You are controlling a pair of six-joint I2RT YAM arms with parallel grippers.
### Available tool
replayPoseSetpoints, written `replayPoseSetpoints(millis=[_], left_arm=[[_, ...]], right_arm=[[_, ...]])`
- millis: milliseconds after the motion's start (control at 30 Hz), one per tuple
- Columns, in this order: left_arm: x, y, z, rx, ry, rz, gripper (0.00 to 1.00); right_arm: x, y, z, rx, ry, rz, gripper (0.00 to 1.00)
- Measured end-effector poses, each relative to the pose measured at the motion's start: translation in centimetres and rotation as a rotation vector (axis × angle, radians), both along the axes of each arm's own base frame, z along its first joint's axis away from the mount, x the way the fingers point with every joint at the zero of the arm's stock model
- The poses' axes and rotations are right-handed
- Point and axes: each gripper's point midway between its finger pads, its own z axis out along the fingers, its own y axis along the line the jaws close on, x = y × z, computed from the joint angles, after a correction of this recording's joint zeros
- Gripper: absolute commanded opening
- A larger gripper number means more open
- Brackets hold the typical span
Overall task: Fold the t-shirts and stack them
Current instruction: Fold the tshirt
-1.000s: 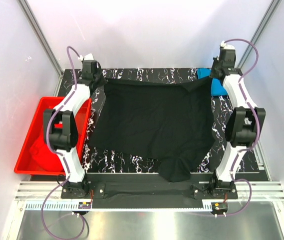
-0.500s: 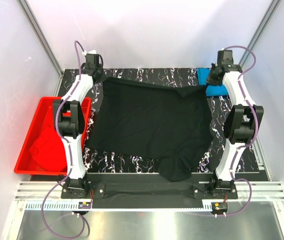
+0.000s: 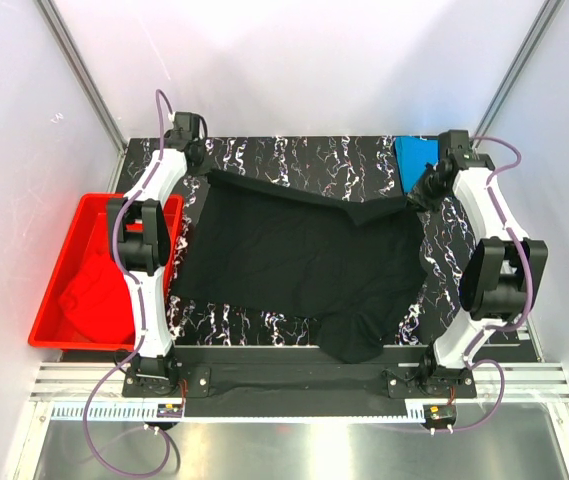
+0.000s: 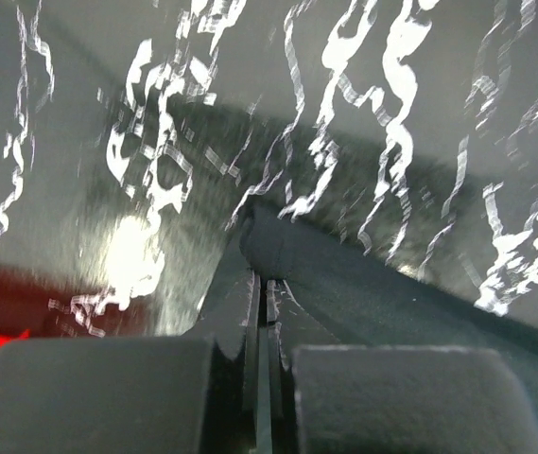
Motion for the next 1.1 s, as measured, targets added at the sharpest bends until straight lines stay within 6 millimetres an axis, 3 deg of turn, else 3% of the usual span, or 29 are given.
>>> replayPoseSetpoints(millis=[233,500,767,1100], left_arm=[[-3.7,1.1,-2.5,0.027,0.164,0.046,0.00],[-6.1,1.8,-3.5,0.043,0.266,0.072,0.00],[-7.4,2.1,-3.9,0.056,0.319,0.075,0.00],[-9.2,2.4,-6.6,0.076,0.421,0.087,0.00]], right_arm=[[-3.7,1.2,-1.9,0.076,0.088,-0.041,0.00],[-7.2,1.6,-4.6,0.097,0.176,-0.062,0.01],[-7.5,1.8,-5.4,0.106,0.181,-0.057,0.02],[-8.2,1.7,-6.7,0.096,0.200,-0.034,0.04]])
